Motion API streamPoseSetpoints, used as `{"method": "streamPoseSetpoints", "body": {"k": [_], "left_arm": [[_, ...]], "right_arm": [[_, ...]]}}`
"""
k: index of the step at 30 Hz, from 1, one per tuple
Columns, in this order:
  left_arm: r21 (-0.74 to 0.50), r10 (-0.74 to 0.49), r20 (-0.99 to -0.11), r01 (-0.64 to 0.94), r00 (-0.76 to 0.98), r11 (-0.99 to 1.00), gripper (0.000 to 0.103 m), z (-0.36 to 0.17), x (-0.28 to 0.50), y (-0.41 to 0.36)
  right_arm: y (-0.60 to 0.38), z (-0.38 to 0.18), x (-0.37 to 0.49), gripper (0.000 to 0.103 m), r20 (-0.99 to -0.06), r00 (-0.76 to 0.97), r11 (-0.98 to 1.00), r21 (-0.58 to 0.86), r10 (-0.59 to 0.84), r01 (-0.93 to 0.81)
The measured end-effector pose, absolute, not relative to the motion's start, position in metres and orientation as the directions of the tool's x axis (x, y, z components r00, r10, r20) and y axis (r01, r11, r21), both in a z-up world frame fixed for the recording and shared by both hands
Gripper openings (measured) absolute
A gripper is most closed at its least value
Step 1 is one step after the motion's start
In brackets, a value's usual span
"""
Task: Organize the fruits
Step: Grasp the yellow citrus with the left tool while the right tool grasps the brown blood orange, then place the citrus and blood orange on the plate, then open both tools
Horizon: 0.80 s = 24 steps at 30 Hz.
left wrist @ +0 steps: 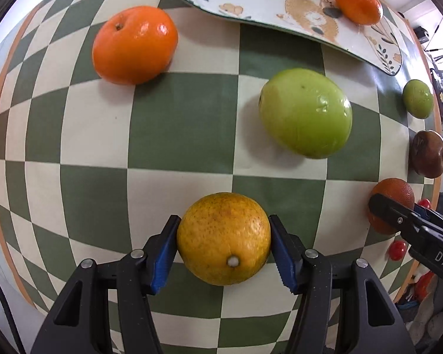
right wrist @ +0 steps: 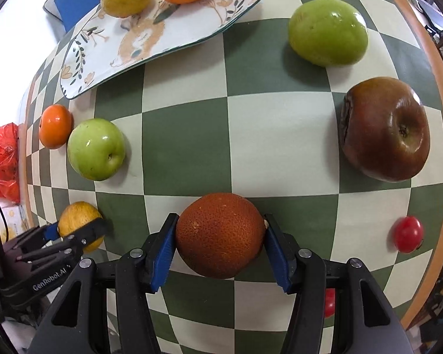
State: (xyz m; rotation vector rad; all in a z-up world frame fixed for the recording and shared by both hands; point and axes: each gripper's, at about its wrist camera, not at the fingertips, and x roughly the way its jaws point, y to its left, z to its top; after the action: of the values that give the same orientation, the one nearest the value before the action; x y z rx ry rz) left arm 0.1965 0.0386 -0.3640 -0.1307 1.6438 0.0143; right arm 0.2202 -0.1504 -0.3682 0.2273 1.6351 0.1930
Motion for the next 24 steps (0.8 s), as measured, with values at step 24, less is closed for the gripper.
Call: {"method": "streamPoseSetpoints", "body": {"k": [24], "left_arm": [[-0.144,-0.131,-0.986,-0.129,0.101,0.981,0.056,-0.286,0.418,0.084]], "right_arm": [[-0.108,-0.334,0.374,0.058,-0.968,0.052,0.97,0.242,0.244,-0.033]]}}
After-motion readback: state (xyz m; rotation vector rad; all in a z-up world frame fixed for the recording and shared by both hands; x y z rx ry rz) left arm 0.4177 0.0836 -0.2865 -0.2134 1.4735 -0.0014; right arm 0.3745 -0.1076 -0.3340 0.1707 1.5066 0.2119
